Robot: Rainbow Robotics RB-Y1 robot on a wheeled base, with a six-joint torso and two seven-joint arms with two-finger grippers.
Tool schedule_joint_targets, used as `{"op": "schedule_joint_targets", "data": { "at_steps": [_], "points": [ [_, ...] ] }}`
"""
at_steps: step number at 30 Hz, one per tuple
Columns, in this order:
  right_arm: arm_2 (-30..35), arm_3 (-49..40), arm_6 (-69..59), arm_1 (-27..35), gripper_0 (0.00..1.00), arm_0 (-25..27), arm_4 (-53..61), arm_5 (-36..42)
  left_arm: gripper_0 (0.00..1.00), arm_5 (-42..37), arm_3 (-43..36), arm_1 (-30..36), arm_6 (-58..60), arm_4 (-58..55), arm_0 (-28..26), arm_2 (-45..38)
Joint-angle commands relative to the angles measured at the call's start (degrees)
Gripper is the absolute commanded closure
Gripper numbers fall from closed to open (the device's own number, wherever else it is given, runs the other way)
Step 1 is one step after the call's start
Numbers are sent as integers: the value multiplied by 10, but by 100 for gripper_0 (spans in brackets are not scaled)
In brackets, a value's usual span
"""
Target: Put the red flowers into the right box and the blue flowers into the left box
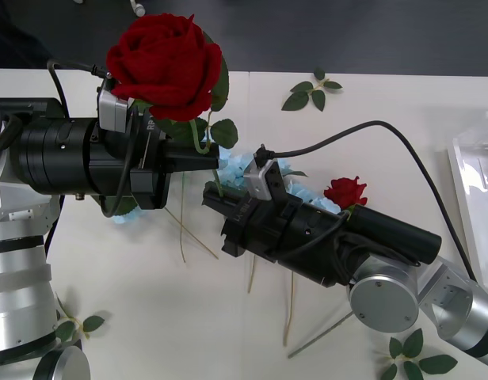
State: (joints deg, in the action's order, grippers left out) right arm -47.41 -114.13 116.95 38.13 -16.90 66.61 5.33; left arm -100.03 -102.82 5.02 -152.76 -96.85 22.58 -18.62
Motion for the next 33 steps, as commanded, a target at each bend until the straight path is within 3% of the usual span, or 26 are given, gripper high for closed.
{"op": "schedule_joint_targets", "data": {
  "at_steps": [1, 2, 5, 6, 19, 26, 28, 33],
  "points": [
    [8, -7, 9, -3, 100, -3, -2, -5, 100, 4, -9, -1, -22, -1, 12, 0],
    [8, -7, 9, -3, 100, -4, -2, -5, 98, 4, -9, -1, -22, -1, 12, 0],
    [8, -8, 9, 4, 100, -3, -2, -11, 4, 4, -9, -1, -22, -1, 12, 0],
    [7, -7, 8, 5, 100, -3, -2, -11, 0, 4, -9, -1, -22, -1, 12, 0],
    [7, -8, 8, 20, 100, -2, 5, -16, 0, 4, -9, -1, -22, -1, 12, 0],
    [22, -32, 1, 67, 100, 6, 17, -22, 0, 4, -9, -1, -22, -1, 12, 0],
    [47, -50, -2, 85, 100, 20, 20, -4, 0, 4, -9, -1, -22, -1, 12, 0],
    [209, -135, -15, 130, 100, 114, 60, 136, 0, 4, -9, -1, -22, -1, 12, 0]
  ]
}}
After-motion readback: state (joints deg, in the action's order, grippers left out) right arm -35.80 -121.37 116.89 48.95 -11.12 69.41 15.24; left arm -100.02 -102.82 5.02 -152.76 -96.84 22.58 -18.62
